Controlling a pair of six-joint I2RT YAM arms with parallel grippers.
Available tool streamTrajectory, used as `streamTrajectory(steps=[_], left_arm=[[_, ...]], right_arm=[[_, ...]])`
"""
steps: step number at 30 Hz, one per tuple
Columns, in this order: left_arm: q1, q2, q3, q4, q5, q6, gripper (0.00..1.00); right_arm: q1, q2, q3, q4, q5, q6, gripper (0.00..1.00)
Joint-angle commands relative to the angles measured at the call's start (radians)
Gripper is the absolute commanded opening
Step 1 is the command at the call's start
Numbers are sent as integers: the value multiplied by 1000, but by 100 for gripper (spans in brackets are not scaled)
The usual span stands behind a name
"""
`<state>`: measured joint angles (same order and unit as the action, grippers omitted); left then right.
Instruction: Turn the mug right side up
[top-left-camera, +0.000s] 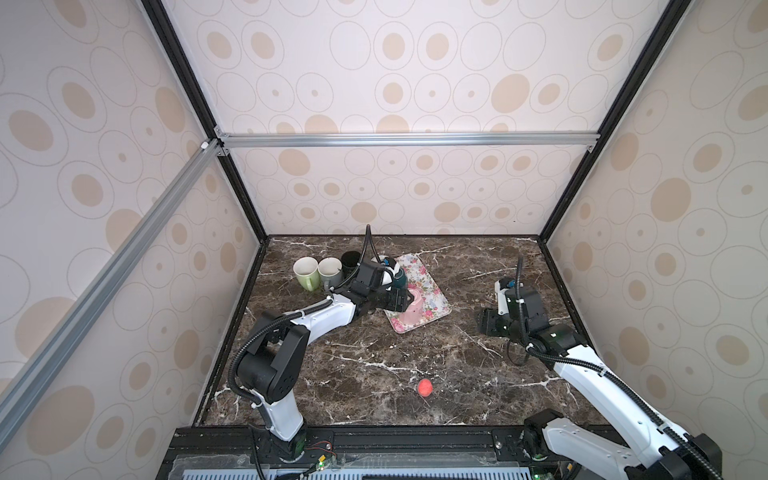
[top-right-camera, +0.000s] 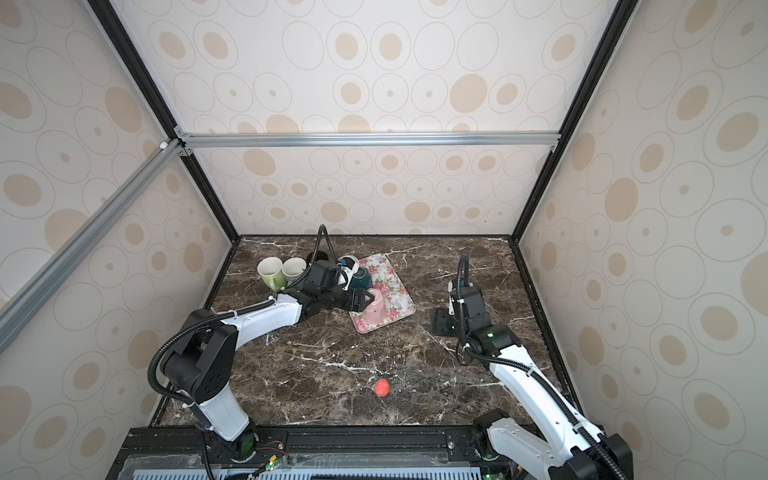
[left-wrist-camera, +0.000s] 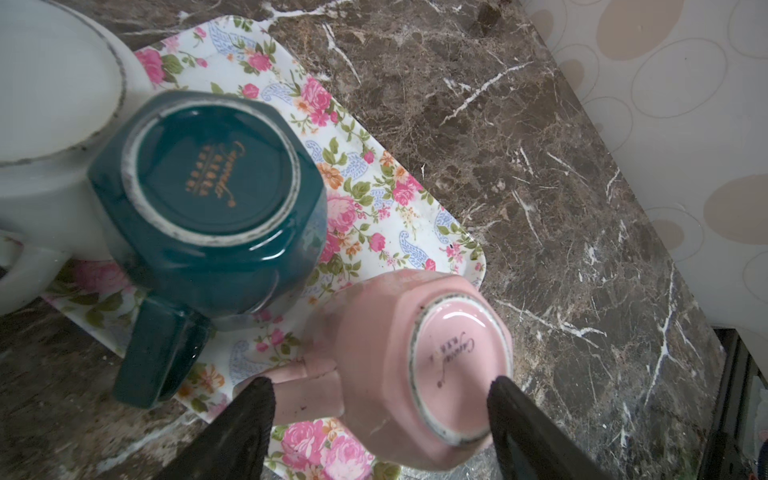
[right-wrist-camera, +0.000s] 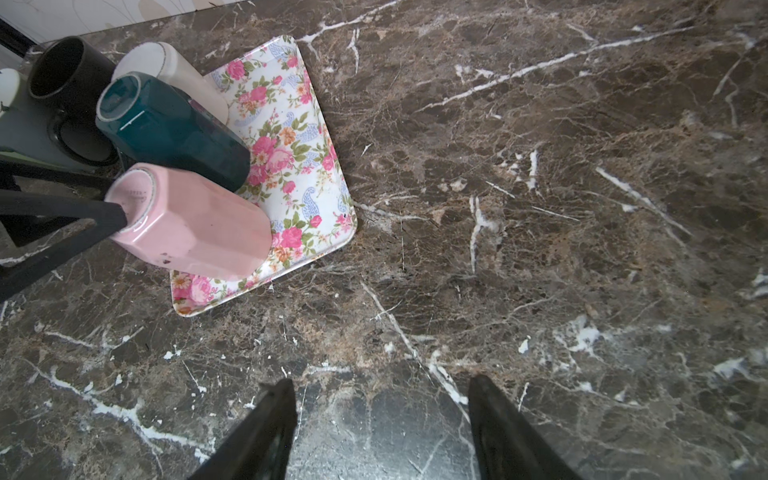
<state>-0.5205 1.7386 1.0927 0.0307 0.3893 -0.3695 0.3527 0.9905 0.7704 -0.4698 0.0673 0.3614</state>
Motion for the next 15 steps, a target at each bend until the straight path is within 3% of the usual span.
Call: streamTrajectory(steps=[1,15], left_arm=[[7,32,43,12,38,15,82],[5,51,5,31,76,14,89]], right_arm=[[-4,-25,-5,-33,24,24,68],[-4,-47,18,-76,57,38,68]])
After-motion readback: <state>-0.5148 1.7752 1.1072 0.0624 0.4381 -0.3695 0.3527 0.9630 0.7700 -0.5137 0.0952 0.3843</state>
